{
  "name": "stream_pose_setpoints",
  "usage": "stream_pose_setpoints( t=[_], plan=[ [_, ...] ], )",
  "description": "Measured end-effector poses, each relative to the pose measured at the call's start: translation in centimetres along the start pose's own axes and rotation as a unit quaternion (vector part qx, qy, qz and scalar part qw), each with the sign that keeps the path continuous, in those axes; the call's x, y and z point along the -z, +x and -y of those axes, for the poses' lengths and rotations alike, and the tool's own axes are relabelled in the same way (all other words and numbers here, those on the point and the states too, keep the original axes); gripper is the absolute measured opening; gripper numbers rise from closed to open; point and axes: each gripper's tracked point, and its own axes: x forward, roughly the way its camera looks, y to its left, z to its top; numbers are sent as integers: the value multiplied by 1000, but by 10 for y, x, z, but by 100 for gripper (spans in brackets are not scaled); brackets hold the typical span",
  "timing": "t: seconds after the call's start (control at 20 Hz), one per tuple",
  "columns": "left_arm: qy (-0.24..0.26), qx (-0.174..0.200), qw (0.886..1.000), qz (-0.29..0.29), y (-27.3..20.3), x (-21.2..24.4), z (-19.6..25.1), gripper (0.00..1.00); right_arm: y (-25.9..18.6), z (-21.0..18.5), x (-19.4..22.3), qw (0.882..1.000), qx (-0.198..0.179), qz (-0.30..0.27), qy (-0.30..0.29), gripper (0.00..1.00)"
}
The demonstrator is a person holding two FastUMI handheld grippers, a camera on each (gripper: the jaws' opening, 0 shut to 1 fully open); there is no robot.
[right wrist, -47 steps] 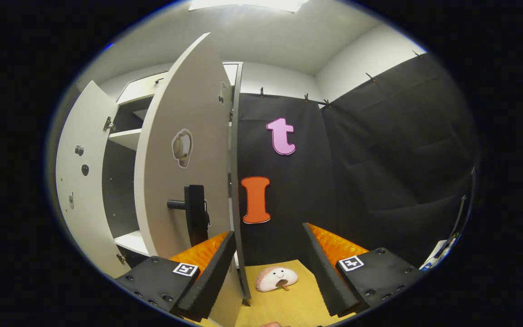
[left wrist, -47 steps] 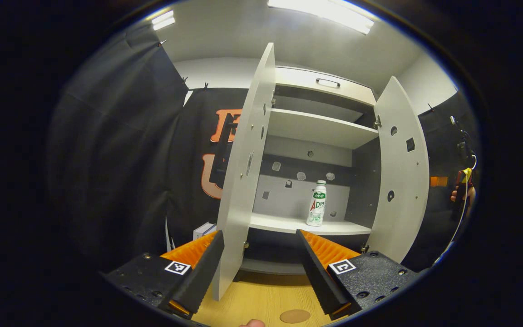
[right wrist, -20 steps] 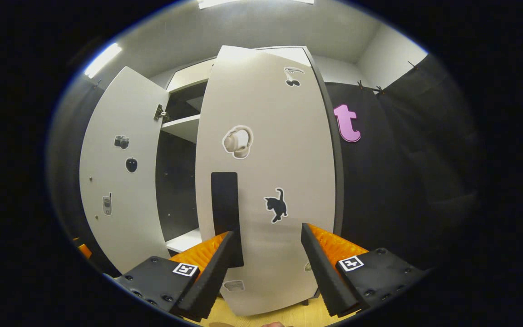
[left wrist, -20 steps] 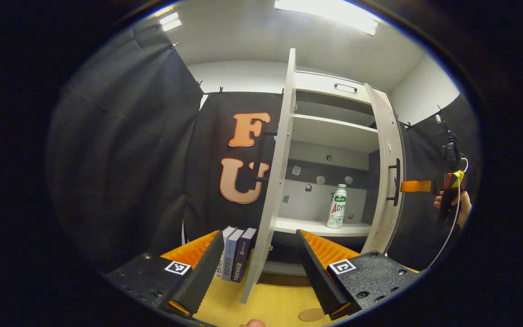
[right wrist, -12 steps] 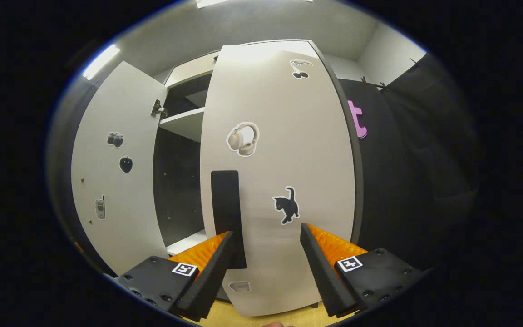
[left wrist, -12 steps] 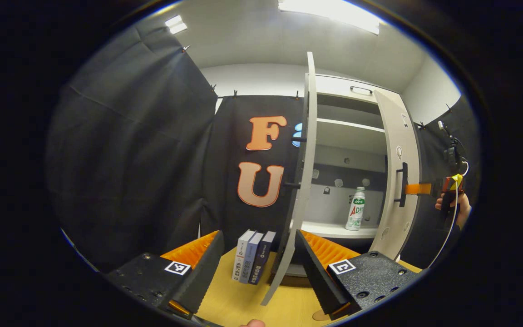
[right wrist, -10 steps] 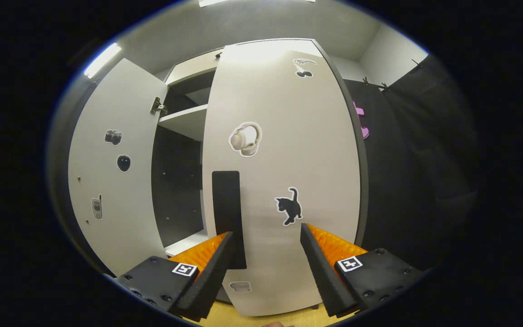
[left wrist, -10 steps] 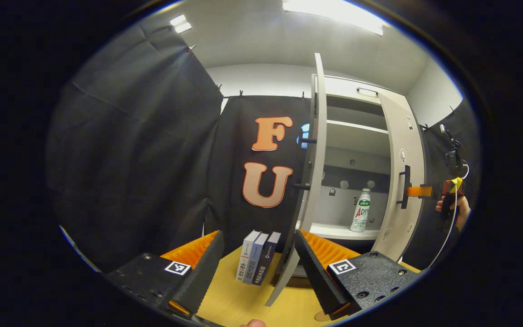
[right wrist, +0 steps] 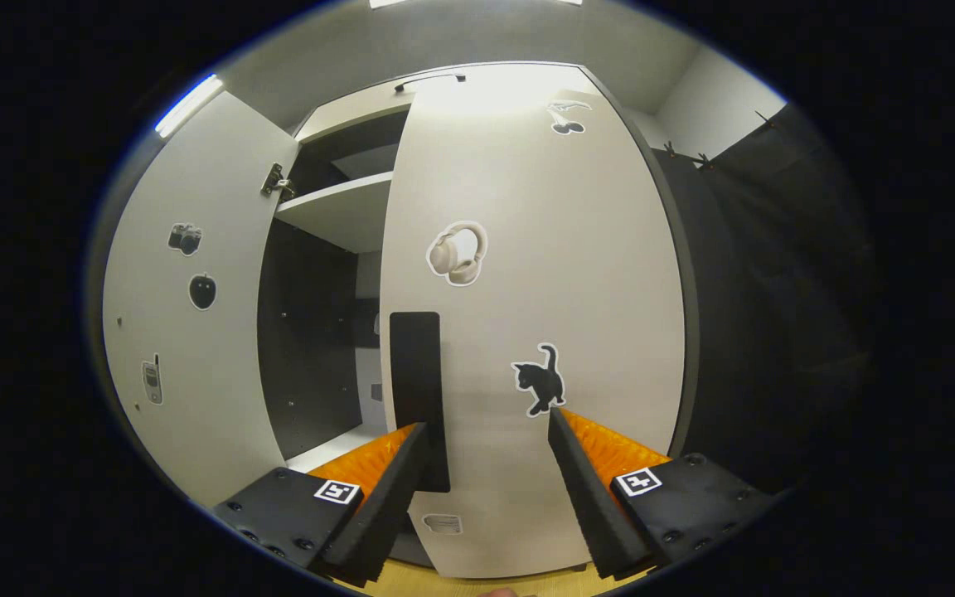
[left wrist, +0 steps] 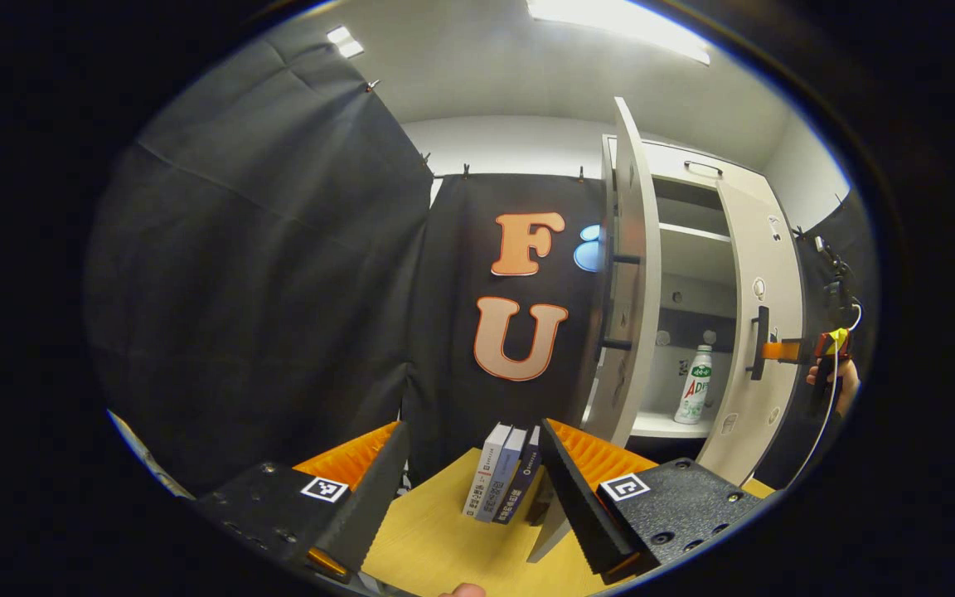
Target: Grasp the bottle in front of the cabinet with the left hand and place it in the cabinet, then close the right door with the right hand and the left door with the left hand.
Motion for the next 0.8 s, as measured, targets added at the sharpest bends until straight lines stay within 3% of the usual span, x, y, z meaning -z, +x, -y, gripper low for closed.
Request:
stream_pose_setpoints(
  t=[0.25,0.8],
  plan=[
    [-17,24,1000,-5,16,2,15,95,-20,4,-6,1000,10,10,-13,96],
    [-22,54,998,12,97,-48,43,95,-134,14,13,1000,14,3,-24,96]
  ],
)
